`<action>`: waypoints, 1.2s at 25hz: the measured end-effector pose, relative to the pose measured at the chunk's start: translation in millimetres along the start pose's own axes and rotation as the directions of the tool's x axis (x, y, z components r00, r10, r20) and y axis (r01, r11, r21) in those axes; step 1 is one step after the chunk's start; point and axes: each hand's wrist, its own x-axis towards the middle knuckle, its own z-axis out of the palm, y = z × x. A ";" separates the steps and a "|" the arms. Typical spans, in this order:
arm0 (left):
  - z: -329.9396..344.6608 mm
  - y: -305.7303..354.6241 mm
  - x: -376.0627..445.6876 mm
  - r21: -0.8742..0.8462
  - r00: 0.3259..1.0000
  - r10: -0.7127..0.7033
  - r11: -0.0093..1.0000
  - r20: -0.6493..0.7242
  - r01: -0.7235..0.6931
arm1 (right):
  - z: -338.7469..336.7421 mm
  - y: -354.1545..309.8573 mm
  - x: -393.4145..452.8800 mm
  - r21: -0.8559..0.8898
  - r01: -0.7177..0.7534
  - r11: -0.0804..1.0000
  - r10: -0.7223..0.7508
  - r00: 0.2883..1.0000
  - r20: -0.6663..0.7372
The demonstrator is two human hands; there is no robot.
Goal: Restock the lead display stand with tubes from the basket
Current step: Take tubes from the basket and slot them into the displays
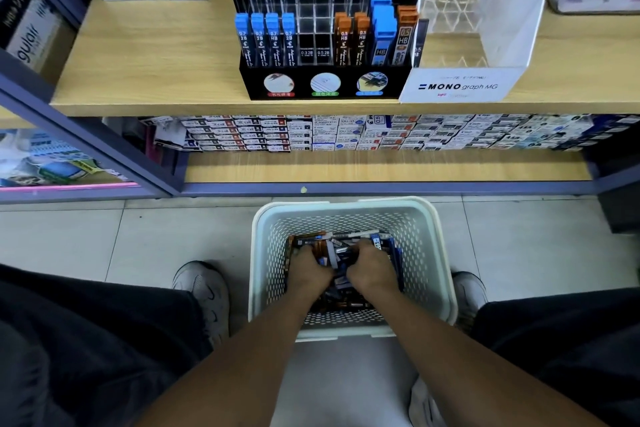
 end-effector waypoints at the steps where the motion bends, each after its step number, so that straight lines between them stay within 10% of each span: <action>1: 1.9 0.9 -0.5 -0.026 1.000 -0.001 1.000 -0.031 0.000 | 2.3 -1.8 -0.5 -0.010 0.014 1.000 -0.014 1.000 -0.009; 14: 9.1 2.7 -1.2 -0.490 0.987 -0.106 0.859 0.119 0.151 | 4.9 -11.4 -1.1 0.575 -0.244 0.781 0.058 0.945 0.323; 30: -17.2 18.0 -20.8 -0.381 0.969 0.092 0.925 0.230 0.003 | -28.7 5.5 -2.9 0.619 -0.249 0.745 0.116 0.962 0.247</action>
